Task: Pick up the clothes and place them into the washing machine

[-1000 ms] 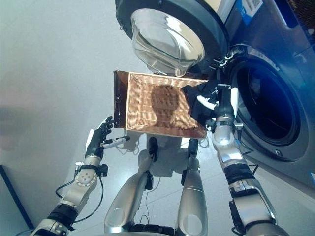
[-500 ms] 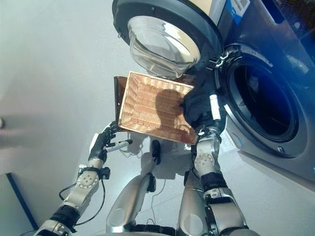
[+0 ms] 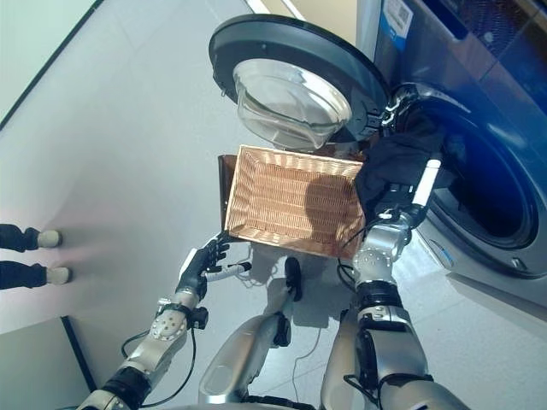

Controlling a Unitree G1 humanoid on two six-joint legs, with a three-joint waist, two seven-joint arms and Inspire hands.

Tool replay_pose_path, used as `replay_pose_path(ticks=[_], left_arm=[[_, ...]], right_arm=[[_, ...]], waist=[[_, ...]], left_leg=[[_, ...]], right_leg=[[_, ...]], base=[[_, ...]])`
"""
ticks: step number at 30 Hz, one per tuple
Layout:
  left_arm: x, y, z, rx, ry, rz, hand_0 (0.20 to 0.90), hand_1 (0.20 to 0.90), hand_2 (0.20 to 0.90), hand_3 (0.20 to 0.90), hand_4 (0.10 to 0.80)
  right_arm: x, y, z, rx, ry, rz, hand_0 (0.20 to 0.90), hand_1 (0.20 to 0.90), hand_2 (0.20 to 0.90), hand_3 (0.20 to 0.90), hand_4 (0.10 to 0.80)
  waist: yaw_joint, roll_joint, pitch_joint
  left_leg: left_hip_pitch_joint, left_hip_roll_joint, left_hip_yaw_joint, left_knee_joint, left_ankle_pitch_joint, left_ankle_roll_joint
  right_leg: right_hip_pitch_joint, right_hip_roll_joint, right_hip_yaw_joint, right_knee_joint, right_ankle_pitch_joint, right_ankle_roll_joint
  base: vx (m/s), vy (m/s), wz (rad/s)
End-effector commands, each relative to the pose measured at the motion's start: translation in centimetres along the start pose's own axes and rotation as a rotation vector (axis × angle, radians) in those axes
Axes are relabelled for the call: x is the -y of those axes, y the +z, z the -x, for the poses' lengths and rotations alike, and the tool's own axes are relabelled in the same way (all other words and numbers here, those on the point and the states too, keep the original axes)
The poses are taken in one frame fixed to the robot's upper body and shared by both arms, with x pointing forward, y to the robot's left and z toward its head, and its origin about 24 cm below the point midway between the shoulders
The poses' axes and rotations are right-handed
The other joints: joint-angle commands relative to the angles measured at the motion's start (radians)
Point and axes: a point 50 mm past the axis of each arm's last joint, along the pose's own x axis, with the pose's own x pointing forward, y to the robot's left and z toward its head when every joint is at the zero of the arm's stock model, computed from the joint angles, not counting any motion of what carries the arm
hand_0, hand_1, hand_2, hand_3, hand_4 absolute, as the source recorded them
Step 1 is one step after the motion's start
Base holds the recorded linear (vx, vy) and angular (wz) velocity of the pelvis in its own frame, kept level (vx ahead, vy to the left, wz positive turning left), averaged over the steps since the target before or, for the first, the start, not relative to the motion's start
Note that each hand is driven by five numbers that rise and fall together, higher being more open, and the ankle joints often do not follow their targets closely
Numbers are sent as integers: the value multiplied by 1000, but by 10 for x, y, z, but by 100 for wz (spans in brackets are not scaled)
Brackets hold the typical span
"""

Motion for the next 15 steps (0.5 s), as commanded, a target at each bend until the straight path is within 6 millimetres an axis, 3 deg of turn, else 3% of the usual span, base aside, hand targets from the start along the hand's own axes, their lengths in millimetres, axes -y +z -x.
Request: replay_pose_path(ticks=[1, 5, 6, 15], left_arm=[[0, -3, 6, 29, 2, 29, 900, 900, 900, 900, 800], [1, -4, 8, 30, -20, 33, 900, 900, 900, 900, 800], [2, -5, 9, 25, -31, 26, 900, 900, 900, 900, 800], [7, 1, 11, 61, -84, 26, 900, 900, 900, 900, 800]], right_arm=[[-44, 37, -17, 168, 157, -39, 200, 200, 200, 200, 300], [-49, 68, -32, 257, 114, -23, 200, 200, 200, 200, 300], [-53, 83, -39, 299, 86, -17, 200, 200, 200, 200, 300], [-62, 137, -58, 412, -33, 21, 200, 200, 200, 200, 300]], waist=[[1, 12, -78], [2, 23, -89], [4, 29, -96], [12, 76, -114]], left_leg=[[-21, -62, -8, 65, -91, -64], [-22, -65, -4, 68, -94, -66], [-22, -65, -4, 68, -94, -67], [-25, -70, -3, 65, -91, -73]], right_leg=[[-20, 10, 28, 98, -113, -16], [-19, 10, 32, 98, -115, -15], [-18, 8, 33, 97, -117, -14], [-28, 8, 40, 113, -129, -14]], base=[[5, 6, -11], [7, 5, -7], [0, 0, 0], [2, -7, 0]])
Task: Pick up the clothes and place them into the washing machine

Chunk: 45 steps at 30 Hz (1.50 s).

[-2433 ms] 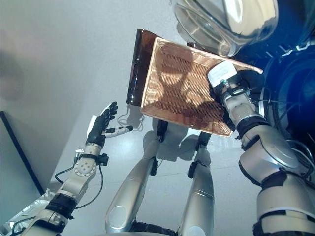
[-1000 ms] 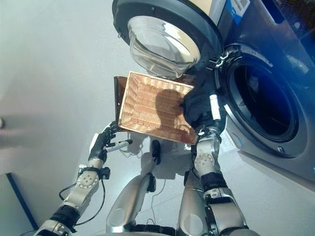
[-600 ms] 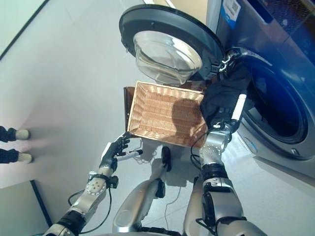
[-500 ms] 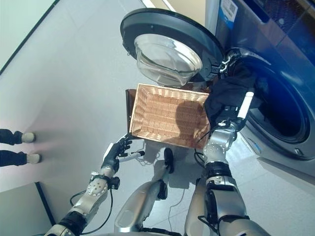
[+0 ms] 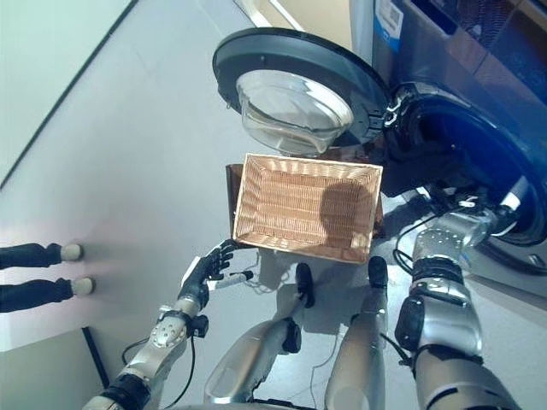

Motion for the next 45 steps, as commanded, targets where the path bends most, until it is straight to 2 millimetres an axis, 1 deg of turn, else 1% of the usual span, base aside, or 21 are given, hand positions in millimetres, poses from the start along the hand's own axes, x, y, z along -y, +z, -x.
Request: replay_pose_path(ticks=[1, 2, 3, 4, 6, 7, 9, 13, 14, 19, 22, 25, 26, 27, 28, 31, 33, 37, 41, 44, 45], left_arm=[[-1, 17, 3, 124, -25, 2, 900, 900, 900, 900, 800], [0, 20, 3, 140, -33, 6, 900, 900, 900, 900, 800], [0, 21, 3, 141, -35, 8, 900, 900, 900, 900, 800], [-3, 24, 4, 159, -34, 7, 900, 900, 900, 900, 800], [-2, 28, 5, 181, -44, 9, 900, 900, 900, 900, 800], [-2, 31, 5, 196, -47, 10, 900, 900, 900, 900, 800], [-2, 34, 7, 212, -59, 7, 900, 900, 900, 900, 800], [2, 42, 9, 248, -95, 7, 900, 900, 900, 900, 800], [4, 44, 9, 256, -102, 9, 900, 900, 900, 900, 800], [7, 41, 10, 246, -117, 7, 900, 900, 900, 900, 800], [7, 40, 10, 244, -116, 4, 900, 900, 900, 900, 800], [5, 41, 10, 248, -110, 4, 900, 900, 900, 900, 800], [6, 41, 9, 249, -110, 5, 900, 900, 900, 900, 800], [3, 40, 10, 243, -101, 2, 900, 900, 900, 900, 800], [3, 41, 9, 247, -98, 6, 900, 900, 900, 900, 800], [2, 40, 9, 245, -87, 11, 900, 900, 900, 900, 800], [2, 40, 9, 241, -81, 12, 900, 900, 900, 900, 800], [3, 41, 8, 248, -85, 6, 900, 900, 900, 900, 800], [0, 40, 9, 245, -65, 3, 900, 900, 900, 900, 800], [-3, 40, 10, 246, -58, -3, 900, 900, 900, 900, 800], [-5, 40, 11, 249, -49, -2, 900, 900, 900, 900, 800]], right_arm=[[-54, 43, -14, 135, 139, 11, 200, 200, 200, 200, 300], [-57, 49, -17, 145, 138, 22, 200, 200, 200, 200, 300], [-58, 50, -17, 146, 138, 23, 200, 200, 200, 200, 300], [-67, 59, -20, 168, 144, 31, 200, 200, 200, 200, 300], [-78, 67, -21, 186, 159, 46, 200, 200, 200, 200, 300], [-88, 72, -21, 198, 174, 51, 200, 200, 200, 200, 300], [-98, 79, -22, 216, 191, 67, 200, 200, 200, 200, 300], [-128, 94, -17, 258, 247, 33, 200, 200, 200, 200, 300], [-137, 99, -15, 272, 259, 28, 200, 200, 200, 200, 300], [-175, 119, -3, 337, 338, -47, 200, 200, 200, 200, 300], [-199, 136, 8, 395, 390, -67, 200, 200, 200, 200, 300], [-219, 151, 19, 440, 441, -84, 200, 200, 200, 200, 300], [-220, 151, 19, 441, 443, -84, 200, 200, 200, 200, 300], [-230, 159, 26, 466, 471, -102, 200, 200, 200, 200, 300], [-235, 162, 29, 474, 475, -110, 200, 200, 200, 200, 300], [-246, 169, 39, 501, 510, -157, 200, 200, 200, 200, 300], [-248, 173, 42, 516, 503, -185, 200, 200, 200, 200, 300], [-249, 178, 45, 529, 478, -247, 200, 200, 200, 200, 300], [-247, 187, 46, 557, 452, -292, 200, 200, 200, 200, 300], [-244, 193, 45, 577, 433, -279, 200, 200, 200, 200, 300], [-243, 199, 45, 598, 425, -270, 200, 200, 200, 200, 300]], waist=[[12, 22, -67], [15, 30, -68], [16, 32, -68], [17, 44, -68], [20, 56, -70], [22, 63, -70], [23, 75, -69], [30, 97, -74], [33, 103, -76], [36, 119, -94], [36, 122, -109], [36, 126, -121], [35, 127, -121], [34, 124, -127], [34, 128, -130], [31, 129, -137], [30, 130, -140], [28, 136, -146], [25, 140, -147], [23, 138, -149], [20, 137, -147]], left_leg=[[-24, -45, -15, 65, -83, -85], [-26, -46, -14, 65, -82, -86], [-26, -46, -14, 65, -82, -86], [-29, -45, -9, 66, -81, -88], [-33, -46, -5, 66, -80, -88], [-38, -46, -2, 65, -78, -89], [-43, -46, 2, 64, -76, -91], [-57, -47, 14, 64, -70, -95], [-60, -48, 17, 63, -69, -95], [-67, -49, 25, 52, -66, -97], [-69, -51, 29, 48, -65, -100], [-69, -52, 32, 44, -66, -101], [-69, -52, 32, 44, -66, -101], [-69, -52, 35, 44, -67, -101], [-69, -53, 36, 44, -67, -101], [-69, -53, 35, 43, -69, -101], [-70, -54, 35, 43, -69, -101], [-71, -55, 35, 42, -69, -101], [-73, -58, 35, 40, -68, -102], [-74, -58, 35, 35, -66, -103], [-75, -58, 36, 33, -65, -104]], right_leg=[[-22, 33, 24, 116, -132, -33], [-26, 33, 25, 119, -134, -34], [-27, 33, 25, 120, -134, -34], [-35, 33, 29, 125, -135, -34], [-46, 33, 35, 132, -137, -34], [-56, 33, 39, 136, -138, -34], [-68, 34, 44, 142, -139, -35], [-98, 39, 56, 167, -148, -38], [-109, 40, 59, 177, -151, -39], [-136, 43, 71, 192, -157, -38], [-144, 44, 77, 197, -160, -37], [-150, 45, 78, 208, -164, -37], [-151, 45, 78, 209, -164, -37], [-153, 45, 77, 211, -165, -37], [-155, 46, 79, 213, -166, -37], [-159, 48, 83, 217, -169, -38], [-160, 49, 85, 217, -170, -37], [-162, 50, 85, 218, -172, -37], [-172, 52, 85, 227, -174, -38], [-175, 52, 84, 227, -174, -39], [-176, 53, 83, 228, -174, -39]], base=[[0, 0, 0], [0, 0, 0], [0, 0, 0], [0, 0, 0], [2, -34, -7], [-4, -39, -10], [-7, -29, -7], [5, -30, -13], [0, 0, 0], [20, 2, -5], [37, -5, -4], [26, -3, -2], [31, -2, 0], [32, -2, 0], [42, -7, -1], [11, -2, -1], [0, 0, 0], [0, 0, 0], [1, -2, -2], [3, 3, 3], [1, 2, 5]])
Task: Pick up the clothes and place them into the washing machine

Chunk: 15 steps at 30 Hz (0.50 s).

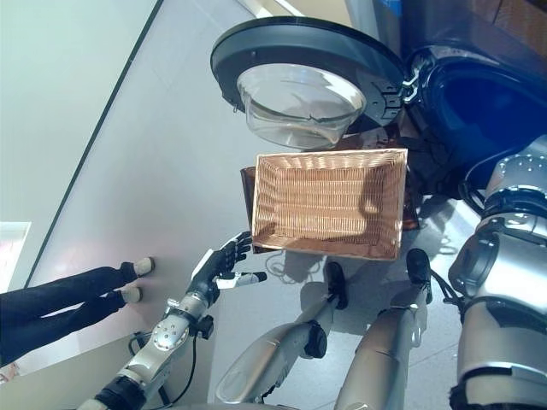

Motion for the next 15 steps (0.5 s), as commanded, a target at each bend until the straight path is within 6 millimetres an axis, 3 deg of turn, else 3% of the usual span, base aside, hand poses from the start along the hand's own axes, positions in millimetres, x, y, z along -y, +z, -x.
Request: replay_pose_path(ticks=[1, 6, 11, 12, 13, 15], left_arm=[[-17, 13, 7, 99, 73, 12, 900, 900, 900, 900, 800], [-20, 11, 10, 95, 83, 6, 900, 900, 900, 900, 800], [-19, 14, 10, 103, 75, 3, 900, 900, 900, 900, 800], [-19, 14, 10, 106, 74, 4, 900, 900, 900, 900, 800], [-19, 14, 11, 105, 73, 3, 900, 900, 900, 900, 800], [-20, 11, 12, 93, 81, 1, 900, 900, 900, 900, 800]], right_arm=[[-143, 129, 52, 422, 539, -161, 200, 200, 200, 200, 300], [-146, 136, 51, 458, 531, -86, 200, 200, 200, 200, 300], [-143, 128, 47, 461, 511, 17, 200, 200, 200, 200, 300], [-141, 126, 45, 455, 492, 29, 362, 362, 362, 362, 416], [-140, 126, 44, 458, 476, 31, 900, 900, 900, 900, 800], [-141, 122, 44, 448, 478, 43, 900, 900, 900, 900, 800]], waist=[[-38, 63, -90], [-40, 58, -87], [-46, 60, -81], [-45, 64, -83], [-44, 64, -84], [-43, 65, -85]], left_leg=[[10, 19, 5, 32, -49, -111], [2, 20, 11, 33, -49, -109], [-7, 20, 21, 38, -50, -106], [-9, 21, 22, 40, -50, -105], [-9, 21, 23, 41, -51, -105], [-11, 21, 25, 41, -51, -104]], right_leg=[[13, 98, -49, 107, -127, -100], [-2, 101, -43, 113, -124, -101], [-12, 104, -33, 112, -119, -102], [-14, 104, -32, 113, -118, -102], [-15, 104, -32, 113, -118, -102], [-19, 106, -30, 113, -117, -103]], base=[[-1, 1, 4], [-1, 1, 1], [-4, 0, 0], [-11, -1, -5], [-10, 1, -4], [0, 0, 0]])
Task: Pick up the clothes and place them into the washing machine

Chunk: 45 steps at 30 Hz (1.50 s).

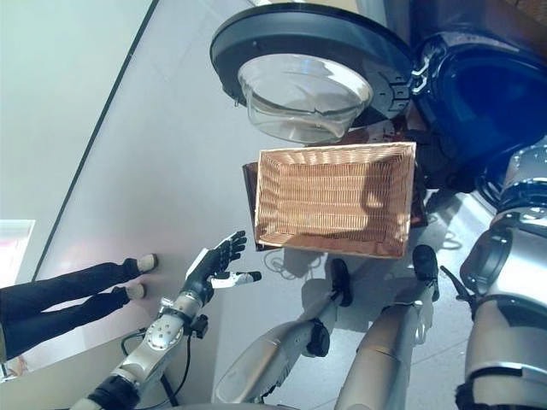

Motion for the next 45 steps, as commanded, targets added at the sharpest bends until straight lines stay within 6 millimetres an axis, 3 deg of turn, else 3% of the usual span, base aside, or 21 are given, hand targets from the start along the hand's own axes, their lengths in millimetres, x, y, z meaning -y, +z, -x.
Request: replay_pose_path(ticks=[1, 16, 20, 24, 30, 36, 39, 41, 45], left_arm=[[-11, 10, 10, 83, 70, 33, 900, 900, 900, 900, 800], [-13, 4, 12, 53, 91, 19, 900, 900, 900, 900, 800], [-16, 3, 14, 52, 93, -14, 900, 900, 900, 900, 800], [-22, 6, 16, 66, 101, -57, 900, 900, 900, 900, 800], [-23, 11, 14, 92, 121, -60, 900, 900, 900, 900, 800], [-18, 10, 11, 90, 129, -36, 900, 900, 900, 900, 800], [-15, 12, 8, 97, 129, -22, 900, 900, 900, 900, 800], [-12, 14, 6, 113, 138, -11, 900, 900, 900, 900, 800], [-11, 18, 4, 137, 143, -11, 900, 900, 900, 900, 800]], right_arm=[[-116, 122, 36, 422, 444, -30, 900, 900, 900, 900, 800], [-103, 100, 30, 422, 398, 107, 900, 900, 900, 900, 800], [-94, 98, 22, 514, 301, 351, 900, 900, 900, 900, 800], [-81, 95, 12, 713, 178, 804, 900, 900, 900, 900, 800], [-65, 83, 7, 953, 62, 1240, 900, 900, 900, 900, 800], [-51, 74, 1, 1018, 1, 1450, 900, 900, 900, 900, 800], [-39, 59, 0, 1029, 30, 1533, 900, 900, 900, 900, 800], [-24, 36, 3, 1042, 112, 1594, 900, 900, 900, 900, 800], [-7, 18, 6, 1045, 188, 1630, 900, 900, 900, 900, 800]], waist=[[-43, 66, -86], [-35, 69, -85], [-33, 65, -83], [-28, 63, -75], [-24, 64, -72], [-14, 69, -75], [-14, 73, -72], [-17, 76, -66], [-8, 81, -66]], left_leg=[[7, 52, 10, 41, -47, -103], [-3, 50, 13, 38, -43, -102], [2, 47, 12, 38, -48, -102], [-4, 48, 14, 41, -41, -101], [-8, 47, 13, 40, -41, -99], [-16, 49, 16, 41, -36, -99], [-16, 49, 16, 40, -34, -99], [-15, 49, 17, 40, -34, -99], [-15, 48, 18, 41, -34, -99]], right_leg=[[21, 130, -57, 81, -102, -121], [14, 131, -58, 69, -88, -121], [21, 125, -59, 68, -94, -121], [20, 125, -63, 64, -82, -122], [14, 131, -61, 65, -79, -124], [12, 134, -56, 54, -64, -124], [12, 135, -55, 51, -63, -124], [13, 138, -52, 51, -62, -124], [12, 139, -48, 50, -64, -124]], base=[[0, 0, 0], [0, 0, 0], [0, 0, 0], [-12, 1, 0], [-6, 2, 0], [0, 0, 0], [0, 0, 0], [0, 0, 0], [-5, 4, -3]])
